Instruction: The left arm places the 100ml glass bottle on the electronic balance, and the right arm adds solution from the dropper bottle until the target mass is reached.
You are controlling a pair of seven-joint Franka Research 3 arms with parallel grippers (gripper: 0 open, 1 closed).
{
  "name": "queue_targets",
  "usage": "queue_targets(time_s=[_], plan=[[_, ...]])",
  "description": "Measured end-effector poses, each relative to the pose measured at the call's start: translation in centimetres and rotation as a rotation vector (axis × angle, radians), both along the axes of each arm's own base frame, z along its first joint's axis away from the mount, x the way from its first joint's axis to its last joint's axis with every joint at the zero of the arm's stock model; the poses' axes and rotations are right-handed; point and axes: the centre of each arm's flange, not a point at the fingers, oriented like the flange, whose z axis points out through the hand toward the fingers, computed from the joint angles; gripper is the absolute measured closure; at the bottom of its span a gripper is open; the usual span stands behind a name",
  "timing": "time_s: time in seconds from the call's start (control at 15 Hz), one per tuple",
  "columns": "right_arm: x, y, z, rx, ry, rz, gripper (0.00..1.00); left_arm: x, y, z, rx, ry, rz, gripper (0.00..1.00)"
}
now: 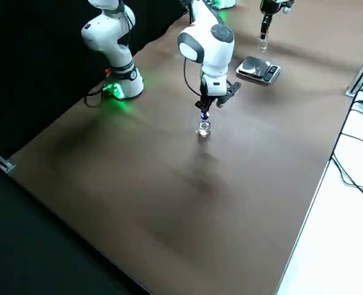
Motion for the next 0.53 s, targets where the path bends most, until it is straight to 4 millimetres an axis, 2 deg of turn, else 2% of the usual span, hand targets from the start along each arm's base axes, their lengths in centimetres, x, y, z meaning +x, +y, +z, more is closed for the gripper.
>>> queue_targets(time_s=[0.2,0.53], plan=[[0.1,0.0,0.3,0.001,0.011,0.000,0.84,0.0,-0.7,-1.3,-0.021,-0.018,-0.016,0.51],[1.1,-0.1,2.1,0.001,0.024,-0.001,0.84,-0.7,-1.9,-2.8,-0.033,-0.032,-0.059,0.51]])
